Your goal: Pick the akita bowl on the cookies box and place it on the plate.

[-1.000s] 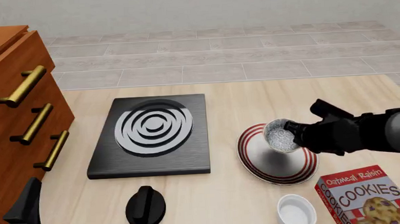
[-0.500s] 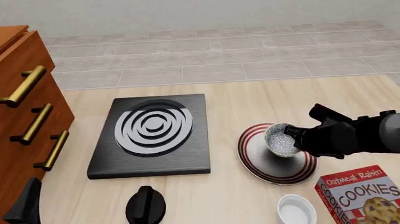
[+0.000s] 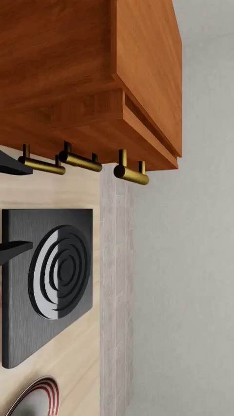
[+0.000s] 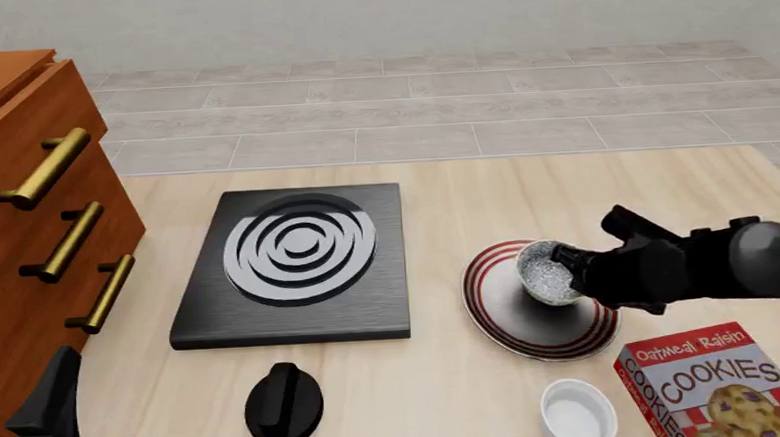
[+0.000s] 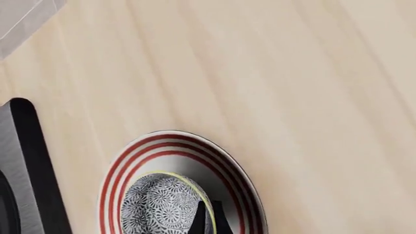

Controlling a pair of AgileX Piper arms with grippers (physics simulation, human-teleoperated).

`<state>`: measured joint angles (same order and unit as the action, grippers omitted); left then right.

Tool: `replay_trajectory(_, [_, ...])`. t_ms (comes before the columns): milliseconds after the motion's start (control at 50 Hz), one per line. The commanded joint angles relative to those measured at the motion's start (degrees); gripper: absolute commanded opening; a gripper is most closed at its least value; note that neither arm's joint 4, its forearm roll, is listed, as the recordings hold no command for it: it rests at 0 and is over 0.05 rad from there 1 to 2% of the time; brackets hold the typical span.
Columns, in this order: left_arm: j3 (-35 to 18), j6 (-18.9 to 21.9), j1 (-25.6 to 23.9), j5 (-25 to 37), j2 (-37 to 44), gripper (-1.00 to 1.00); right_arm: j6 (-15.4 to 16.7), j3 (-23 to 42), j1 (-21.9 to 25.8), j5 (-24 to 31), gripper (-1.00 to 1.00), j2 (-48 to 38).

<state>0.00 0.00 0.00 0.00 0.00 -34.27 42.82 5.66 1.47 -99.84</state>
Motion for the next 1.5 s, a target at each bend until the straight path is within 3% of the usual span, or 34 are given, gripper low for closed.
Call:
replay_trajectory(20, [0.0, 0.0, 0.0, 0.0, 0.0, 1.00, 0.0, -0.5, 1.6, -0.6, -1.00, -1.7])
replay_trajectory(40, [0.0, 0.0, 0.0, 0.0, 0.0, 1.00, -0.2, -0.6, 1.9, -0.6, 1.00, -1.6])
replay_trajectory(340, [0.0, 0.0, 0.0, 0.0, 0.0, 1.00, -0.9, -0.9, 2.6, -0.2, 1.00, -0.9])
replay_trajectory(580, [0.0, 0.0, 0.0, 0.0, 0.0, 1.00, 0.8, -1.9, 1.1, 2.6, 1.00, 6.4])
replay_trajectory(660, [0.0, 0.0, 0.0, 0.0, 0.0, 1.00, 2.5, -2.3, -0.1, 4.1, 1.00, 10.5])
replay_trajectory(800, [0.0, 0.0, 0.0, 0.0, 0.0, 1.00, 2.9, -4.0, -1.7, 7.5, 1.00, 18.5])
replay_trajectory(840, [0.0, 0.0, 0.0, 0.0, 0.0, 1.00, 4.4, -3.9, -3.4, 8.9, 1.00, 21.0])
replay_trajectory(860, [0.0, 0.0, 0.0, 0.0, 0.0, 1.00, 3.2, -4.3, -2.3, 9.3, 1.00, 21.7])
replay_trajectory(1140, [0.0, 0.0, 0.0, 0.0, 0.0, 1.00, 4.5, -5.1, -4.1, 18.5, 1.00, 39.0])
replay_trajectory(1180, [0.0, 0.0, 0.0, 0.0, 0.0, 1.00, 3.5, -5.2, -3.3, 20.1, 1.00, 41.1])
replay_trajectory(1500, [0.0, 0.0, 0.0, 0.0, 0.0, 1.00, 6.4, -2.7, -5.6, 32.0, 1.00, 59.8])
